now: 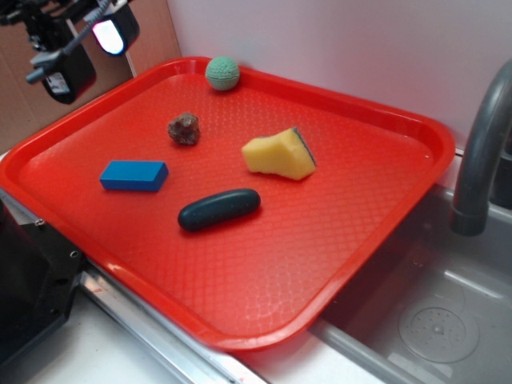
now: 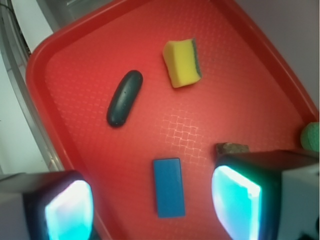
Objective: Grab the blue block.
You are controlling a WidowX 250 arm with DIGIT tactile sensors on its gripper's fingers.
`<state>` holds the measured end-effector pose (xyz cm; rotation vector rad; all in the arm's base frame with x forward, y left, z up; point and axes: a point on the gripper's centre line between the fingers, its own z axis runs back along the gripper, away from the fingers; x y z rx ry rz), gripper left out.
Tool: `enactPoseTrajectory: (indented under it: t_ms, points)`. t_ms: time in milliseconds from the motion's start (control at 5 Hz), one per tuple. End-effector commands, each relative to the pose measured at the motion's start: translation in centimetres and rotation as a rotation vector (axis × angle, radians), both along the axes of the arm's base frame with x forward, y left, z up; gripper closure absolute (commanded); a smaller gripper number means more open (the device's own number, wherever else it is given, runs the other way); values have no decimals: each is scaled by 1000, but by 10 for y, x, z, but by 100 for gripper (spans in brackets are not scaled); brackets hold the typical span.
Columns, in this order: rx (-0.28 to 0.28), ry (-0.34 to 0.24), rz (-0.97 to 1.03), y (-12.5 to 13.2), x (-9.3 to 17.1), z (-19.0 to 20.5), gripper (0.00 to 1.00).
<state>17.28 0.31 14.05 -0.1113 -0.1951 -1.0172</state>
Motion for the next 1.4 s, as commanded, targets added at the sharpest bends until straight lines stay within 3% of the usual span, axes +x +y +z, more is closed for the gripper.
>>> enactPoseTrajectory:
  t_ms: [0, 200, 600, 800, 1200]
  points:
    - [70, 60, 90, 12, 4, -66, 0]
    - [110, 88, 91, 15, 1, -96, 0]
    - [258, 127, 121, 12, 5, -127, 0]
    - [255, 123, 142, 11, 5, -128, 100]
    - [280, 145, 137, 14, 5, -131, 100]
